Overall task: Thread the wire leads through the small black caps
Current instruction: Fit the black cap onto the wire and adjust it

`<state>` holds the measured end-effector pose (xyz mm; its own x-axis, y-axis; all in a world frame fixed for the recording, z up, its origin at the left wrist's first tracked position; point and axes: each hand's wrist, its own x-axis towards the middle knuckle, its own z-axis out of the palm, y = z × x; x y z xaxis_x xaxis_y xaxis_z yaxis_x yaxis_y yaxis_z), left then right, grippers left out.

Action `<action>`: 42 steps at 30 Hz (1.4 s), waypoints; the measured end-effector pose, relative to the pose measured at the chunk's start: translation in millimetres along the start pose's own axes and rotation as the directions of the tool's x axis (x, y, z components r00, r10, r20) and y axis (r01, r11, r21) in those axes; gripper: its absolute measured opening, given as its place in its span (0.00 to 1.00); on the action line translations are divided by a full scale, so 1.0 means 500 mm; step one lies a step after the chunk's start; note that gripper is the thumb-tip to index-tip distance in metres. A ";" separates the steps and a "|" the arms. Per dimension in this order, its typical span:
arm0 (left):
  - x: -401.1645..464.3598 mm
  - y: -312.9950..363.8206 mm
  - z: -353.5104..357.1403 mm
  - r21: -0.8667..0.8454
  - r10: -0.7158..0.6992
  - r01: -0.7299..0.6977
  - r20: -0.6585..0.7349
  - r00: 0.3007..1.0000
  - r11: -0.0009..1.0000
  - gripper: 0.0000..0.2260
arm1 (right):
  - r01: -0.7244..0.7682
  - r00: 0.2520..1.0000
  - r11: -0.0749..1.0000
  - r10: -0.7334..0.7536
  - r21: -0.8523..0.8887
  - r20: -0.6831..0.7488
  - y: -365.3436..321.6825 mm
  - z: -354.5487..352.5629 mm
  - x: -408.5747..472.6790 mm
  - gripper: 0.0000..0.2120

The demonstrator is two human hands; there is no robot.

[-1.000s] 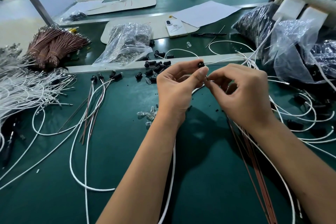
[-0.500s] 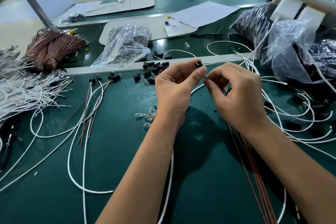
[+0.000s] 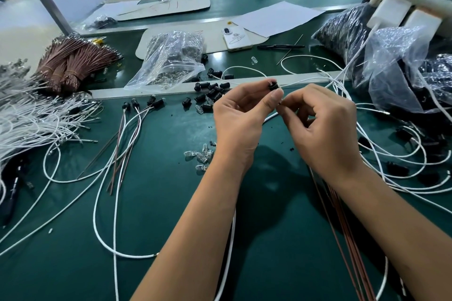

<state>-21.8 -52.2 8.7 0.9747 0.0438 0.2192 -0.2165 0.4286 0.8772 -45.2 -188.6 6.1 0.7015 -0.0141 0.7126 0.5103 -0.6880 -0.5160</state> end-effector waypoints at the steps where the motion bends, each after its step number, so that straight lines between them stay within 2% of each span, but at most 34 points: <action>1: 0.000 0.000 0.000 0.000 0.001 -0.001 0.001 1.000 1.000 0.08 | 0.002 1.000 1.000 -0.002 0.002 0.002 0.000 0.000 0.000 0.04; 18: -0.001 0.008 0.003 -0.024 -0.004 0.004 -0.009 1.000 1.000 0.09 | 0.013 1.000 0.999 -0.014 0.029 0.022 0.006 0.003 -0.002 0.04; 32: 0.006 0.020 -0.003 -0.197 -0.262 0.242 -0.083 0.961 0.950 0.04 | 0.051 0.998 0.998 -0.050 -0.026 0.030 -0.002 0.004 -0.001 0.03; 42: 0.007 0.020 -0.005 -0.206 -0.265 0.245 -0.076 0.961 0.947 0.04 | 0.065 0.997 0.997 -0.064 -0.033 0.036 -0.006 0.001 0.000 0.03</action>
<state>-20.7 -45.6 17.5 0.9985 -0.0026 -0.0547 0.0452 0.6025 0.7968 -46.5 -186.0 7.6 0.6849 0.0557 0.7265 0.5378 -0.7113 -0.4525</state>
